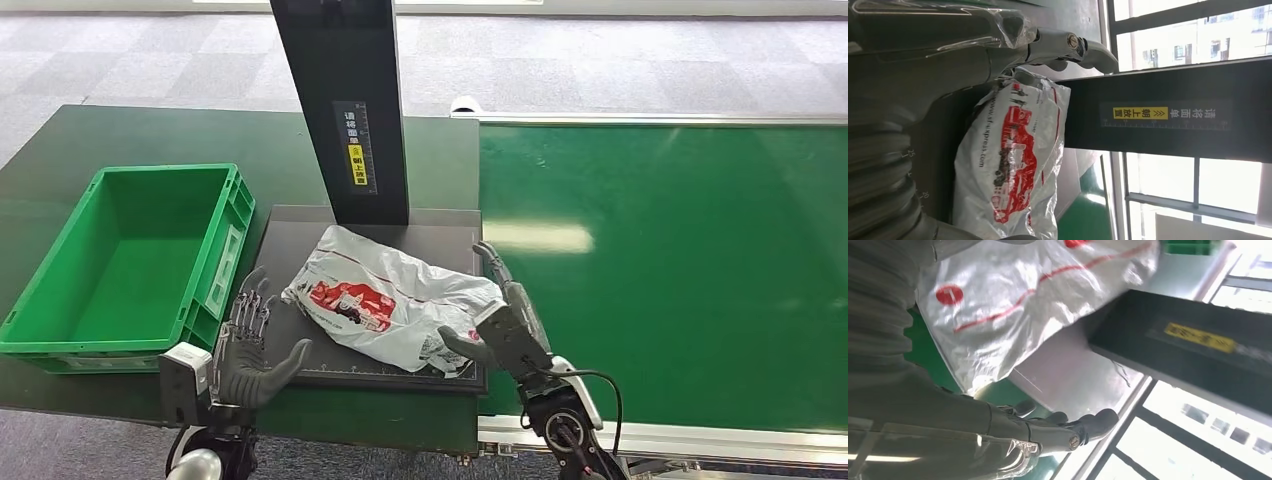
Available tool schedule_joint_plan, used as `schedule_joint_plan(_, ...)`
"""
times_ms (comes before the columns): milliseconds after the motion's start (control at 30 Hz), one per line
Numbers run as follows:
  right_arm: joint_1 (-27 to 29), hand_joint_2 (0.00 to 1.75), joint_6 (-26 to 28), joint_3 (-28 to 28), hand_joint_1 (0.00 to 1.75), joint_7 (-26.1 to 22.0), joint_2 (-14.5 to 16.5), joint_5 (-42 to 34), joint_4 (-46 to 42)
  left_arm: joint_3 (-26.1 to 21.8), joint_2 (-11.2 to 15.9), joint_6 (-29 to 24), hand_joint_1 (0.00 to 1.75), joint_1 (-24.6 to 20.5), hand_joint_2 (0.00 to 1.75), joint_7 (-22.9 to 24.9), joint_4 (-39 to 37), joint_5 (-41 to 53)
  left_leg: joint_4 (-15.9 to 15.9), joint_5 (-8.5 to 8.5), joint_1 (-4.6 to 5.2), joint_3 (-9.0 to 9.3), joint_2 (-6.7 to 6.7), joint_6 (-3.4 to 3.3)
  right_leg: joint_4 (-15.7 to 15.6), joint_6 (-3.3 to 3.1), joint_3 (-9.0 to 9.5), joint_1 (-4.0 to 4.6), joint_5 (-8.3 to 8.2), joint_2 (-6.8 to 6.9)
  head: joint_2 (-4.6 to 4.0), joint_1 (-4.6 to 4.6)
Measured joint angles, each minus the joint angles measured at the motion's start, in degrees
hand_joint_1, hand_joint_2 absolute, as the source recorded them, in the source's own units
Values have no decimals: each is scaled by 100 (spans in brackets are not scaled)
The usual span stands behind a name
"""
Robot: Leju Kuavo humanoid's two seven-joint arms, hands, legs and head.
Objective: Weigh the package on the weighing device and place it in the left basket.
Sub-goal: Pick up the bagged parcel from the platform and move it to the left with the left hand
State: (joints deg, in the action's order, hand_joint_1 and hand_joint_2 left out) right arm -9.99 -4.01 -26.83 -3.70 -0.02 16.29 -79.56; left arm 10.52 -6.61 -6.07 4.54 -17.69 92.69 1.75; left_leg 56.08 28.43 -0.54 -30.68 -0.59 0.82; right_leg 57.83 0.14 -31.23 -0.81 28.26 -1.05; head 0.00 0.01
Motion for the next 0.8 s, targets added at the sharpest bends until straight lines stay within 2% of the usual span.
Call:
schedule_joint_plan(100, 252, 175, -158, 360, 0, -154, -87, -535, -512, -27, -5, -25, 0, 59, 175, -13, 59, 33, 0, 0, 0, 0, 1, 0, 0, 0, -1, 0, 0, 0, 0, -1)
schedule_joint_plan(233, 700, 175, -319, 976, 0, -508, -188, -1904, -1118, -46, -7, -102, 0, 166, 175, -61, 161, 334, 0, 1, 0, 0, -7, 0, -1, 2, 2, -1, 2, 9, 0, 0)
schedule_joint_plan(333, 1085, 175, -281, 1553, 0, -591, -242, -2516, -1485, -17, 8, -154, 0, 285, 175, -93, 234, 741, 0, 2, 2, -1, -8, -1, -2, 3, 2, -3, 2, 9, 0, 0)
schedule_joint_plan(467, 1572, 175, -258, 2154, 0, -668, -296, -2850, -1818, 211, 89, -102, 0, 339, 175, -103, 257, 1592, 0, 4, 3, -3, -7, -2, -2, 3, 0, -4, 3, 9, 0, 0)
schedule_joint_plan(567, 1817, 175, -207, 2415, 0, -743, -324, -2999, -1959, 521, 155, -42, 0, 255, 175, 8, 196, 2578, 0, 4, 2, -2, -6, -2, -3, 3, -1, -4, 3, 9, 0, -1)
schedule_joint_plan(700, 1959, 175, -117, 2515, 0, -832, -370, -3083, -2028, 949, 191, -201, 0, -93, 175, 99, -186, 3861, 0, 2, 2, 2, -6, -2, -3, 3, 3, -4, 2, 9, 0, -1)
schedule_joint_plan(800, 1981, 175, -48, 2515, 0, -851, -383, -3065, -2068, 1248, 197, -439, 0, -509, 175, 102, -721, 4476, 1, -1, 2, 5, -6, -2, -3, 3, 7, -4, 1, 9, 0, -1)
